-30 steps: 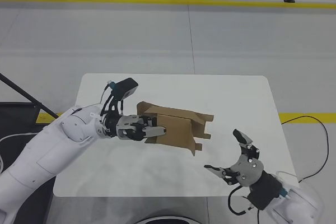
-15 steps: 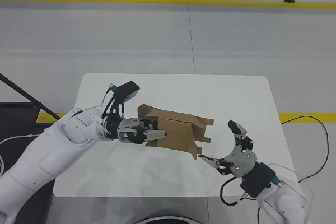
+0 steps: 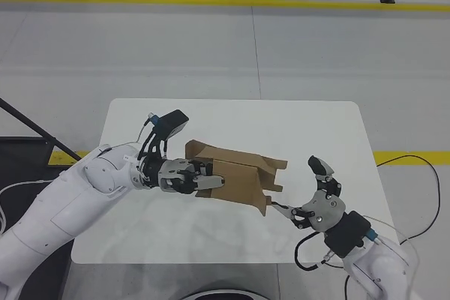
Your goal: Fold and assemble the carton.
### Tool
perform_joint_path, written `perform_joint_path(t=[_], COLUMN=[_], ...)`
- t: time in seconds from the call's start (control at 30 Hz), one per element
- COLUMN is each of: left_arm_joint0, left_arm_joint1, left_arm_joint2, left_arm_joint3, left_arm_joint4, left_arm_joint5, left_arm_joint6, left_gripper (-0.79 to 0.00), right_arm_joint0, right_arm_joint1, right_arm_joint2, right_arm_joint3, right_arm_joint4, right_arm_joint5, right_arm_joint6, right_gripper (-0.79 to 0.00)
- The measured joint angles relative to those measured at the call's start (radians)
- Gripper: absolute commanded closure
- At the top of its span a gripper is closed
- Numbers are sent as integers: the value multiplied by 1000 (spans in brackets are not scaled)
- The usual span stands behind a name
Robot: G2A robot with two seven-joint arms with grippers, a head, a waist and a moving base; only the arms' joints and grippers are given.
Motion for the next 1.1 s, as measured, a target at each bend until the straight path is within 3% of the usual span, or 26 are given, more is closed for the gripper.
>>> perform_joint_path(t=[0.6,0.67,0.73,0.77,0.93,0.97,1.0,1.1], left_arm_joint0=[0,0,0,0,0,0,0,15], left_arm_joint1=[0,0,0,0,0,0,0,-2], left_arm_joint2=[0,0,0,0,0,0,0,-13], left_arm_joint3=[0,0,0,0,0,0,0,-19], left_arm_joint4=[0,0,0,0,0,0,0,25], left_arm_joint5=[0,0,0,0,0,0,0,20], left_arm_joint6=[0,0,0,0,0,0,0,26], left_gripper=[0,-129,-203,-302,-302,-179,0,0], right_arm_joint0=[0,0,0,0,0,0,0,0], right_arm_joint1=[0,0,0,0,0,0,0,-1], right_arm_joint2=[0,0,0,0,0,0,0,-2], right_arm_joint3=[0,0,0,0,0,0,0,-3], right_arm_joint4=[0,0,0,0,0,0,0,2], right_arm_joint5=[0,0,0,0,0,0,0,3], right_arm_joint6=[0,0,0,0,0,0,0,6], right_gripper=[-785,-785,-785,-785,-785,-785,-785,-785])
